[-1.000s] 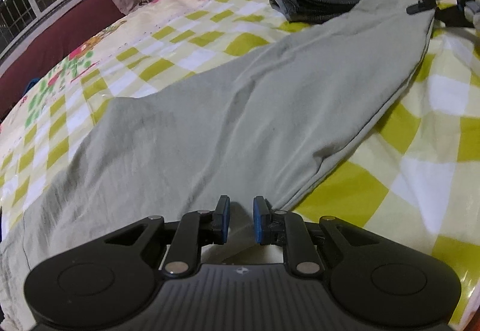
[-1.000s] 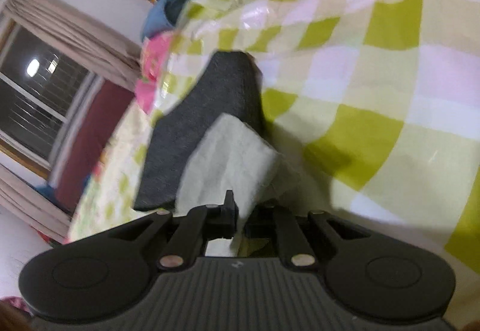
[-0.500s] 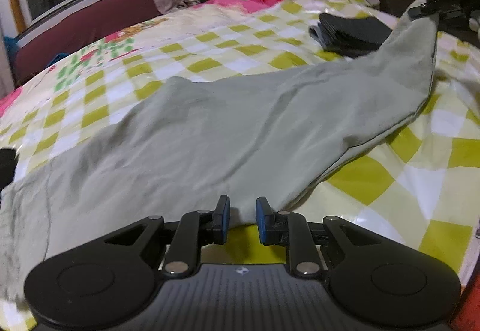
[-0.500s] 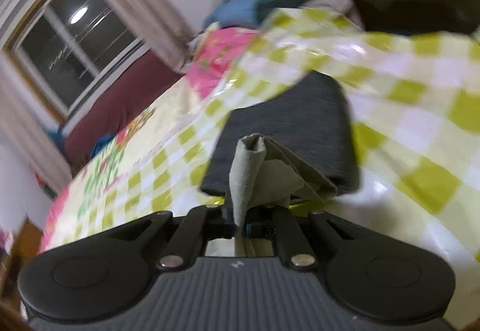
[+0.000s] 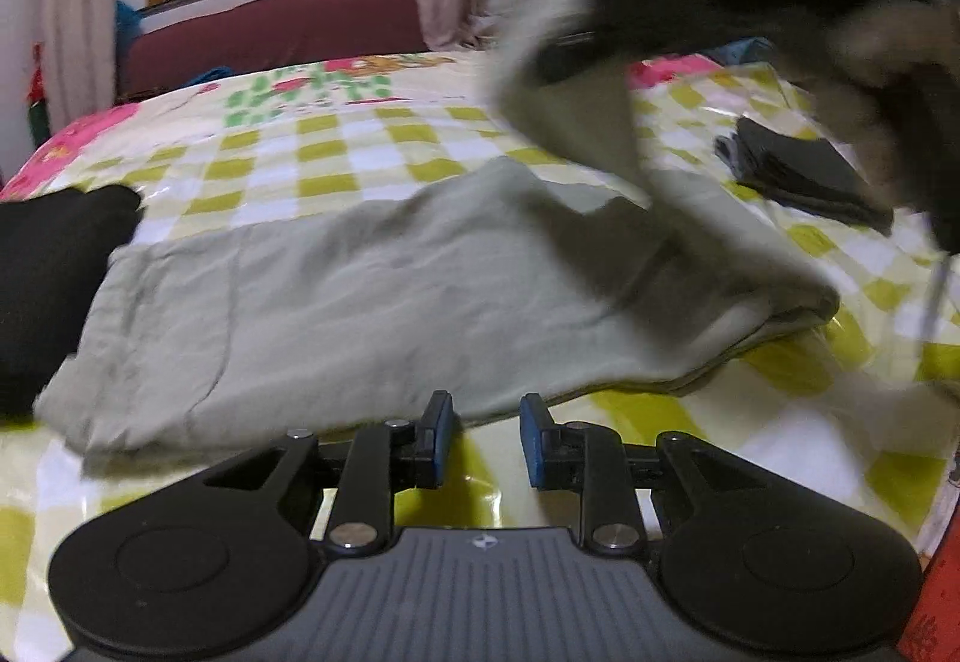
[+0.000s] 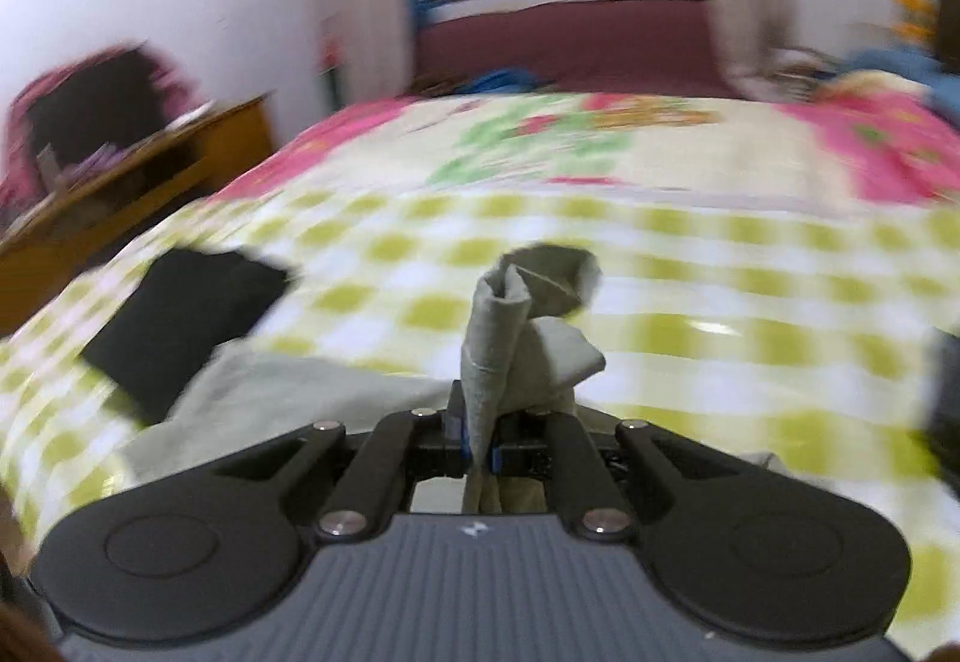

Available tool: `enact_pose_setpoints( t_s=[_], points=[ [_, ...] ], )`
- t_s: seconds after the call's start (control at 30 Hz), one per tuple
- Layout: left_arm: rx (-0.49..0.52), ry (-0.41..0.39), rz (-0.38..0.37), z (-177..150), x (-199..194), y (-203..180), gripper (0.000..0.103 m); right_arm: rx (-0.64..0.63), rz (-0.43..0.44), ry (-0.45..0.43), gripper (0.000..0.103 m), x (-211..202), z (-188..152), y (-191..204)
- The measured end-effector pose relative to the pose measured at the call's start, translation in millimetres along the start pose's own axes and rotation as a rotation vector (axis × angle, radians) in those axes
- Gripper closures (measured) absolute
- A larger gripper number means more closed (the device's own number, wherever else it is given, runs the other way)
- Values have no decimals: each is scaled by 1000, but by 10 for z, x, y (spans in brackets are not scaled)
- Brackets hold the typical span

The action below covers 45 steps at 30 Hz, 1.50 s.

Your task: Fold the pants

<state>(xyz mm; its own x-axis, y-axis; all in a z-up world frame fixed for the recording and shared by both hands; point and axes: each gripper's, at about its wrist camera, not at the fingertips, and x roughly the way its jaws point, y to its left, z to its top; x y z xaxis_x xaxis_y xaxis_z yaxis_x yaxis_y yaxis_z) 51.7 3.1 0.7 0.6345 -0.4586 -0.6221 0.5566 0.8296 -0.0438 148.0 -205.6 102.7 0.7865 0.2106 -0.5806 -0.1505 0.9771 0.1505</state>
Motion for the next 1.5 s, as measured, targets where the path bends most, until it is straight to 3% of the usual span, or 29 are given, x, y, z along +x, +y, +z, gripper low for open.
enact_pose_setpoints(
  t_s=[0.23,0.5,0.8,1.07,1.23,1.37,1.5],
  points=[
    [-122,-45,-41,-243,-138,232,63,-242,70,88,96,826,-68,1176],
    [-132,-70,-98,-364,-210,376,63,-498,27,119,96,1123,-307,1837],
    [-101,-85,-108,-414,-230,342,63,-553,2,108,96,1240,-267,2174],
    [-88,-84,-116,-428,-188,338,63,-717,35,88,97,1271,-468,2472],
    [-82,-78,-122,-425,-136,318,63,-804,51,177,90,1421,-636,2520],
    [-88,-79,-128,-415,-115,333,62,-744,130,167,70,1183,-556,2406],
    [-86,-81,-124,-415,-90,322,62,-565,162,132,63,771,-343,2025]
  ],
)
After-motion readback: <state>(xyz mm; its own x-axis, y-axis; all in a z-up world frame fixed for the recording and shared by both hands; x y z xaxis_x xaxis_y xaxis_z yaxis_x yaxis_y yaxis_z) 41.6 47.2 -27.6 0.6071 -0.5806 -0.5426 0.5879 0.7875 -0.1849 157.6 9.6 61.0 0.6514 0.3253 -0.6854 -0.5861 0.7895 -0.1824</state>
